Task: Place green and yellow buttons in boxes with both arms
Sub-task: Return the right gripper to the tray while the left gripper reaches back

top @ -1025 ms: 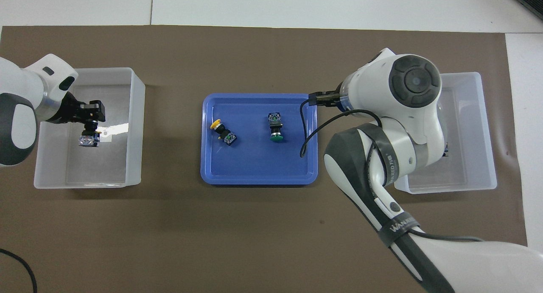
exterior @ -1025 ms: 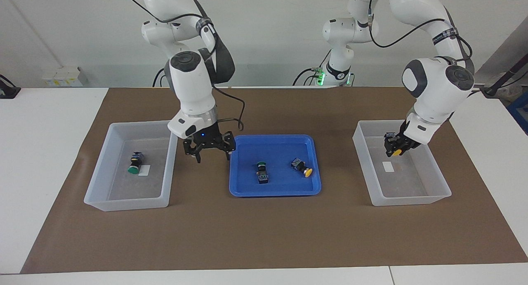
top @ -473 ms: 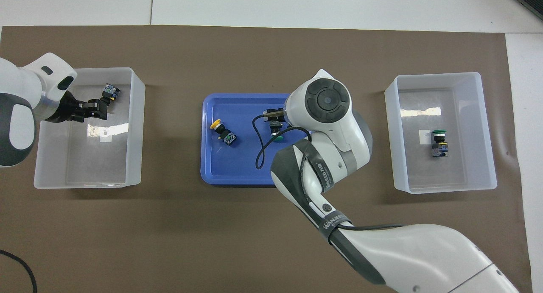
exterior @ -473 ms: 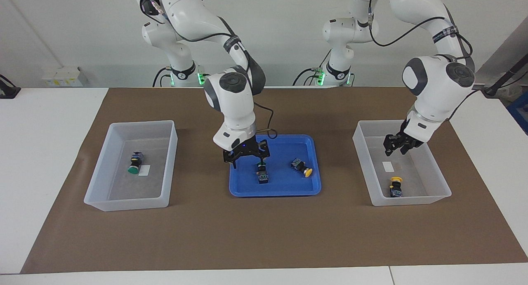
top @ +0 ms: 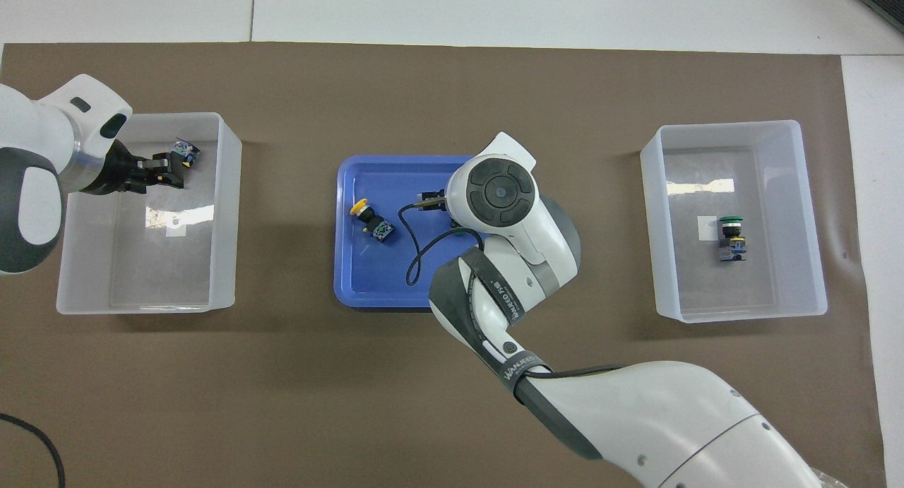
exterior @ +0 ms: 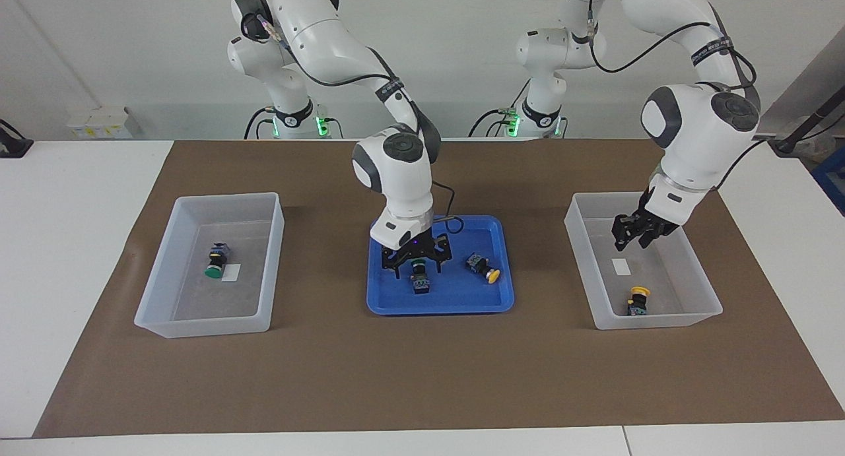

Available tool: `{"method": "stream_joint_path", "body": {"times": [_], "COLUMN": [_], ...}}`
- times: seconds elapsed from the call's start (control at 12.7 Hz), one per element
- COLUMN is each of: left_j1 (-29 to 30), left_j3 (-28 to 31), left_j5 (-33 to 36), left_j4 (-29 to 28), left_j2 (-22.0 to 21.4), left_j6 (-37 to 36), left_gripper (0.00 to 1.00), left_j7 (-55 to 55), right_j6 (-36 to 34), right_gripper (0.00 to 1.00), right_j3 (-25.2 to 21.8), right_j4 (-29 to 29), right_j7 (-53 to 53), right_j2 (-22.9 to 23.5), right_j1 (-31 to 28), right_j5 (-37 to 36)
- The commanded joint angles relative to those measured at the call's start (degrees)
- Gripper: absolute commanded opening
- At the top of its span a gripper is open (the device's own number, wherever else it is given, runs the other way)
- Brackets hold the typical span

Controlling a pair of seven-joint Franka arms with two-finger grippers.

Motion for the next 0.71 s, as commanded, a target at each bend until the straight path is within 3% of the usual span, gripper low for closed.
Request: {"method": "stream_joint_path", "body": {"times": [0.0,0.24,0.32,0.39,0.47,0.55,0.63], "left_j1": [-3.0,-6.0,-7.3,-8.2,-8.9,-9.6,-10.3], "left_j3": [0.5,0.5,0.5,0.5,0.5,0.5,0.5], "left_j5": [-0.6,-0.6,-0.6,-0.6,-0.6,-0.6,-0.6], "left_j4": [1.1,0.5,0.0,-0.9,-1.5,-2.0,-2.4], "left_j2": [0.2,0.3,0.3,0.3,0.2,0.2,0.2], "left_j6": [-0.7,2.0,4.1,6.2,7.5,8.0,8.6], "left_gripper": [0.57,0.57,0.57,0.57,0.57,0.57,0.57], "left_j7": [-8.6,-21.2,-25.6,-29.8,-32.7,-34.6,-36.2], "right_j6": [4.1,6.6,6.6,6.6,6.5,6.5,6.4], "right_gripper": [1.0,1.0,0.95,0.8,0.51,0.12,0.0], "right_j3": [0.0,0.0,0.0,0.0,0.0,0.0,0.0], "right_j4": [-2.9,-5.0,-5.3,-5.4,-5.4,-5.4,-5.4], "right_j7": [1.6,1.7,1.7,2.0,3.7,4.1,4.4], "right_j2": [0.2,0.3,0.3,0.2,0.2,0.2,0.2], "right_j1": [0.1,0.5,0.5,0.5,0.6,0.6,0.6], "right_j5": [-1.7,-1.7,-1.7,-1.7,-1.7,-1.7,-1.7]}}
